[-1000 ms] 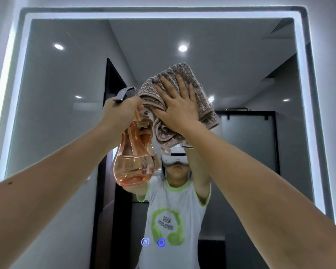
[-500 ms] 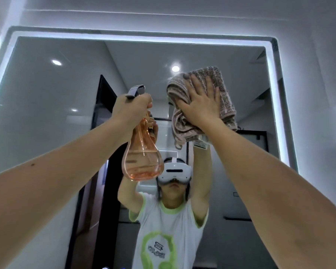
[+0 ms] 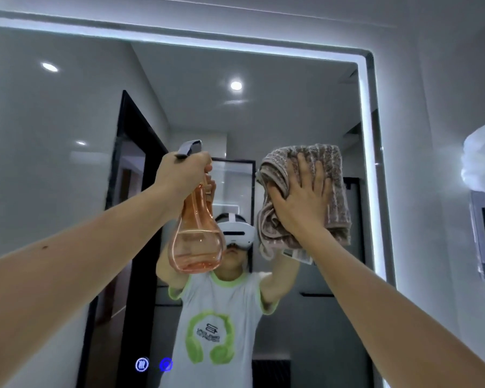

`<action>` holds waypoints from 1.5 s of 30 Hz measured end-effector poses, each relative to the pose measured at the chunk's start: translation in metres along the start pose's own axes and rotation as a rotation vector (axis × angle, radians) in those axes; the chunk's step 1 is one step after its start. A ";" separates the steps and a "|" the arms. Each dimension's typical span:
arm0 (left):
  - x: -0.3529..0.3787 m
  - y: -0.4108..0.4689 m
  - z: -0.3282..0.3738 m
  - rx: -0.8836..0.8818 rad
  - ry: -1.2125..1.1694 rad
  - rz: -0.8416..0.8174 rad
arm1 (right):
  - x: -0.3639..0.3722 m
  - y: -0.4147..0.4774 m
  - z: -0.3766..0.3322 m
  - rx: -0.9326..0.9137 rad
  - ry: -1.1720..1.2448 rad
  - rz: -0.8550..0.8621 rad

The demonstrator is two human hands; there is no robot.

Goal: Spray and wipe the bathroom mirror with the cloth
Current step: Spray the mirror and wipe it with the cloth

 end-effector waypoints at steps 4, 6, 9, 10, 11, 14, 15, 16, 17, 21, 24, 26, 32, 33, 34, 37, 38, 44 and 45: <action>-0.017 0.013 0.015 0.046 0.045 -0.028 | -0.004 0.017 -0.014 -0.027 -0.027 -0.014; -0.026 0.025 0.021 0.057 0.043 -0.052 | -0.014 0.038 -0.026 -0.055 -0.023 0.002; -0.032 0.048 0.030 0.028 -0.013 -0.098 | -0.031 0.076 -0.047 -0.074 -0.030 0.042; -0.035 0.056 0.034 0.018 -0.028 -0.105 | -0.036 0.087 -0.054 -0.074 -0.032 0.052; -0.038 0.063 0.038 0.015 -0.044 -0.106 | -0.041 0.097 -0.061 -0.071 -0.027 0.059; -0.052 0.078 0.046 0.054 -0.063 -0.095 | -0.049 0.117 -0.081 -0.069 -0.007 0.081; -0.057 0.080 0.049 0.079 -0.047 -0.088 | -0.050 0.123 -0.093 -0.096 -0.008 0.081; -0.063 0.083 0.050 0.107 -0.035 -0.081 | -0.049 0.129 -0.108 -0.147 -0.017 0.070; -0.068 0.084 0.052 0.134 -0.034 -0.077 | -0.047 0.133 -0.125 -0.211 -0.037 0.053; -0.088 0.085 0.047 0.171 -0.029 -0.037 | -0.041 0.141 -0.169 -0.363 -0.111 0.042; -0.089 0.088 0.041 0.162 -0.034 -0.038 | -0.040 0.143 -0.164 -0.351 -0.128 0.060; -0.077 0.089 0.040 0.160 -0.022 -0.040 | -0.040 0.141 -0.159 -0.357 -0.129 0.055; -0.038 0.081 0.046 0.130 -0.098 -0.084 | -0.045 0.135 -0.119 -0.266 -0.091 0.094; -0.034 0.080 0.047 0.133 -0.114 -0.101 | -0.047 0.133 -0.108 -0.242 -0.078 0.093; -0.030 0.078 0.048 0.135 -0.118 -0.114 | -0.048 0.131 -0.098 -0.220 -0.063 0.092; -0.018 0.071 0.046 0.122 -0.116 -0.118 | -0.051 0.122 -0.068 -0.145 -0.018 0.108; -0.014 0.067 0.044 0.112 -0.135 -0.113 | -0.050 0.118 -0.058 -0.111 0.005 0.114; -0.008 0.036 0.018 0.069 -0.157 -0.112 | -0.029 0.066 -0.015 0.052 0.077 0.114; -0.011 0.031 0.014 0.058 -0.170 -0.114 | -0.023 0.054 -0.012 0.064 0.068 0.101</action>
Point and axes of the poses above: each hand's wrist, its own y-axis towards the middle knuckle, its own x-axis out of the palm, z = x × y, the point moved 4 cm from there along y, towards the middle knuckle, and after that the axes turned 10 degrees about -z, right-handed, at the moved point
